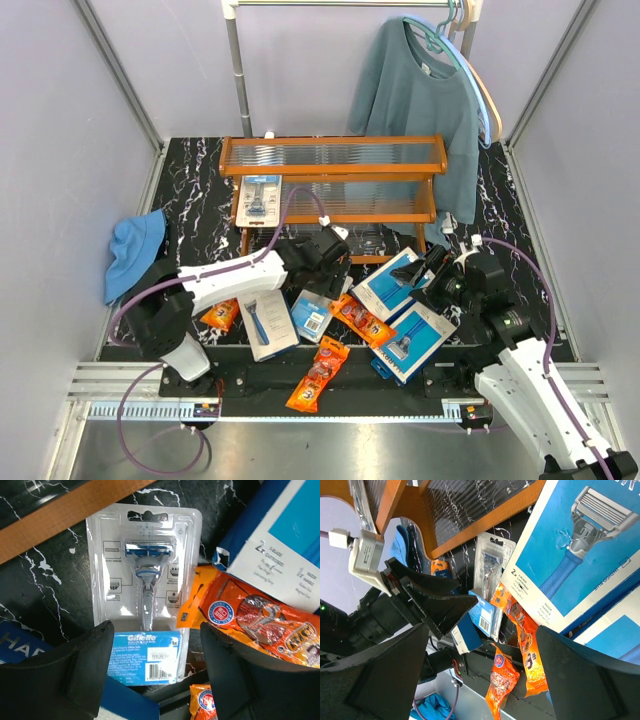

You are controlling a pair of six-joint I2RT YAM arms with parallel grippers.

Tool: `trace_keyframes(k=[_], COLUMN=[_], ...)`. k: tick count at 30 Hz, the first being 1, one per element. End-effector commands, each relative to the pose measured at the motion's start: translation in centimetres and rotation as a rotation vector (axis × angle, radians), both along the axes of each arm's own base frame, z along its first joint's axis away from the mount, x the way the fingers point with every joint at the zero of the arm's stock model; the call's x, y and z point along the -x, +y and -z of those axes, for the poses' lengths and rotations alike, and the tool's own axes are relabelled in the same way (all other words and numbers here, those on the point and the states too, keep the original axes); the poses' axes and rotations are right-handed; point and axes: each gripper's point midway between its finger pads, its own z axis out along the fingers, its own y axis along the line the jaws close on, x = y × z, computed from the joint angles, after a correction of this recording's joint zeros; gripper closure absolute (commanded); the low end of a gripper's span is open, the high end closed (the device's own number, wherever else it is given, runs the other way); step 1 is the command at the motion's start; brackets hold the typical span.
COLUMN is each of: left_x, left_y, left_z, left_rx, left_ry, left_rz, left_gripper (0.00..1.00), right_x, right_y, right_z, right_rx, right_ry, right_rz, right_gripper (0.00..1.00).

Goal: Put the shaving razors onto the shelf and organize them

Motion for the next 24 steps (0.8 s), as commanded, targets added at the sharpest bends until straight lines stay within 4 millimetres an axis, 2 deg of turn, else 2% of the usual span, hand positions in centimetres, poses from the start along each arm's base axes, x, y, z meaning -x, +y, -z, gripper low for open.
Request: trace_keyframes(k=[1, 2, 5, 15, 24], left_x=[-1.9, -1.9, -2.0, -2.0, -1.8], left_y=[-1.3, -1.5, -1.9, -1.1, 0.1], left_z=[-0.6, -0.3, 0.8, 4.0, 6.4], left_rx=[0.004, -0.001, -0.023, -0.111, -0.172], left_ry=[-0.056, -0.050, -0.026, 0.009, 0.026], left_rz=[-0.022, -0.017, -0.007, -0.041, -0.064], left_gripper=[0.31, 0.43, 0.50, 0.54, 0.68], right_x=[0.1, 0.0, 0.0, 0.3, 0.6], right_y=[0.6, 0.6, 0.6, 0.7, 0.8], right_z=[-0.5, -0.5, -0.3, 0.3, 0.6], right_rx=[-0.029, -0.029, -0.032, -0.042, -0.049], right_ry=[-0.021, -0.023, -0.024, -0.011, -0.007], right_rz=[-0.027, -0.026, -0.025, -0.031, -0.037], right_gripper=[0.00, 0.00, 0.00, 0.00, 0.00])
